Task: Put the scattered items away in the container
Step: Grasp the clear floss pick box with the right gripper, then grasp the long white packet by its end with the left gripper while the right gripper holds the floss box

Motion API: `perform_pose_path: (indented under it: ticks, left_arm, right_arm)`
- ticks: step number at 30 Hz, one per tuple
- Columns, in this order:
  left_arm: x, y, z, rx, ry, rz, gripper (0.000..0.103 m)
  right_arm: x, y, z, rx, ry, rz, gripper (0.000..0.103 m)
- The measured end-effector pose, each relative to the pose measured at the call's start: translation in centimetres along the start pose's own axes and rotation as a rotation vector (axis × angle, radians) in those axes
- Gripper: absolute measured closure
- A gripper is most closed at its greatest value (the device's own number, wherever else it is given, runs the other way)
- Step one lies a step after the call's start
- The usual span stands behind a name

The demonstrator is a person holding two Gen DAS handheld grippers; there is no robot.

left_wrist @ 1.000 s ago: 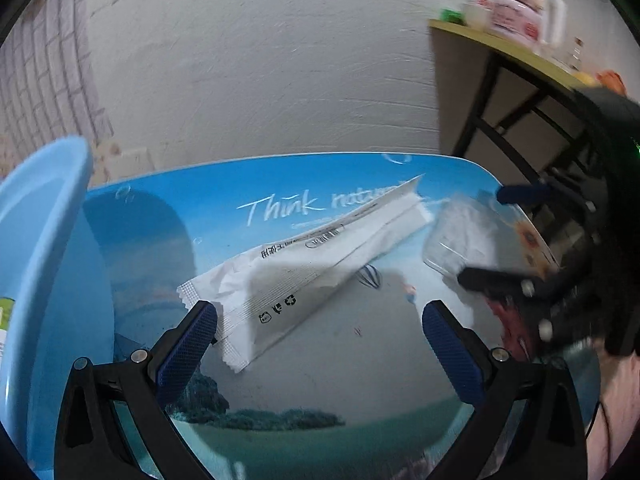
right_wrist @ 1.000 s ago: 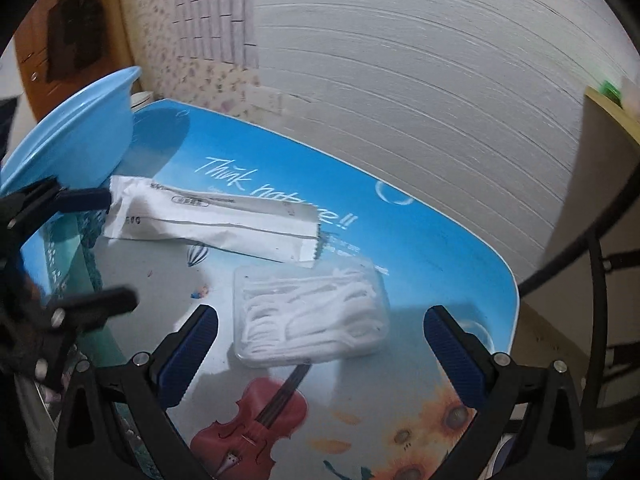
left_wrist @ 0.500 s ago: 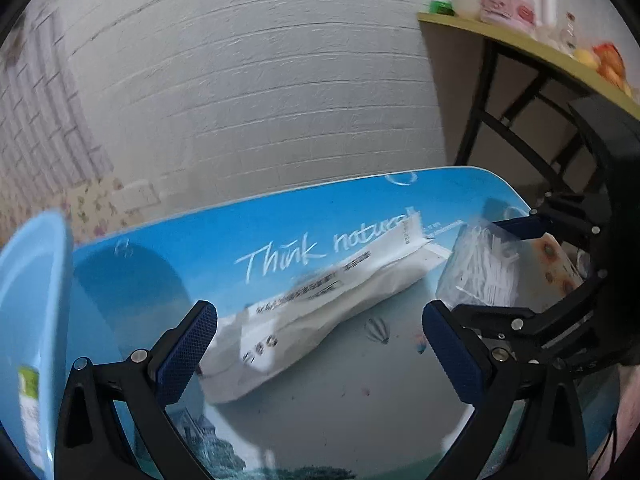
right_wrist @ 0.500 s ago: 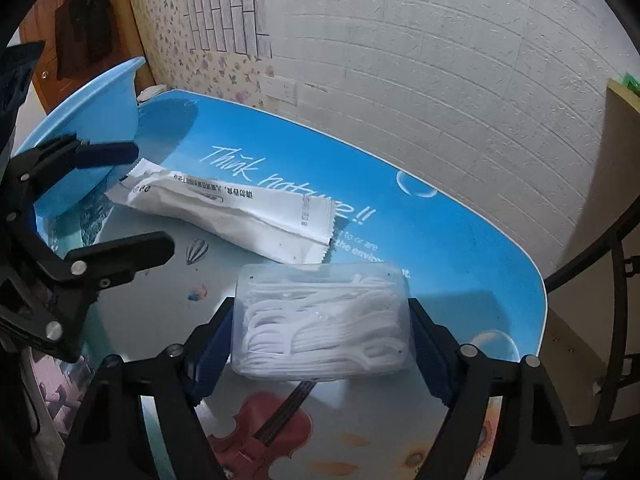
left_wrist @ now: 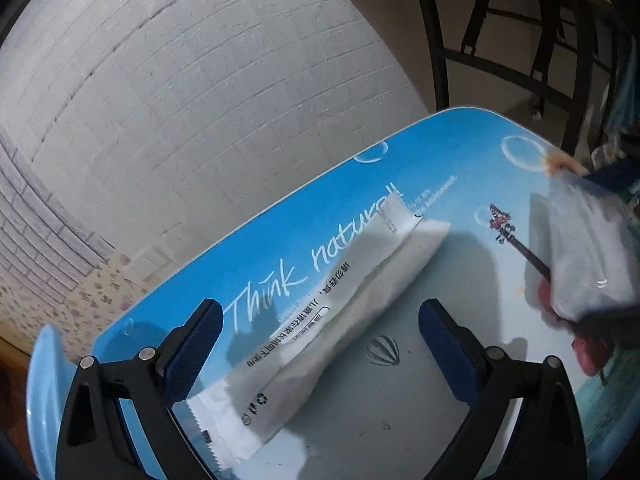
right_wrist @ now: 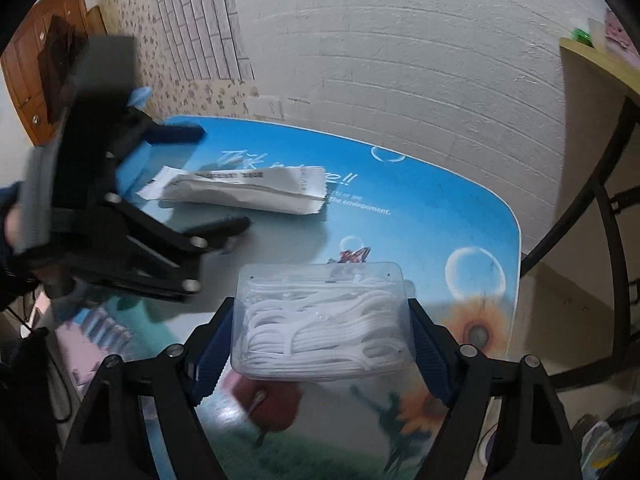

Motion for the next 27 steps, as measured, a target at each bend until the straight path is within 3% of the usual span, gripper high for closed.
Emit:
perform_pose_path:
  ticks: [2,5,7,10,16,27]
  left_arm:
    - [0.2,0.4,0.3,0.045,0.012,-0.047,0.009]
    - [0.5,0.7,0.6,0.122,0.024,-0.125,0.026]
    - [0.8,0.7,0.5,0.145,0.027,-0.157,0.052]
    - [1.2,0.0,-0.1,0.15,0.012,-0.135,0.076]
    - [2.0,-1.3,-1.5,0.125,-0.003,-0.086,0.09]
    - [3.9,0.4,-6.0,0.196,-0.06,-0.208,0.095]
  right_arm:
    - [0.3,0.3,-0.8,-0.006,-0.016,0.016,0.021]
    - [0.7,1.0,-1.5,0.011,-0.032,0.079,0.021]
    - [1.1,1.0,-1.9,0.029,-0.045,0.188,0.021]
    - [2.0,0.8,-2.4,0.043,-0.08,0.276,0.021]
    - [4.1,0.4,-2.0,0.041,-0.081,0.409,0.021]
    - [4.6,2.6,-2.8,0.047,-0.107,0.425,0.021]
Point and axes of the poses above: each gripper's, at about its wrist camera, not at the fingertips, and z roughly the way its jaws point, y to its left, x to its underside, the point moved 3 cm from there along z, roughly the way its jaws point, and after that the axes turned 5 degrees about y, right-handed, at the moved point
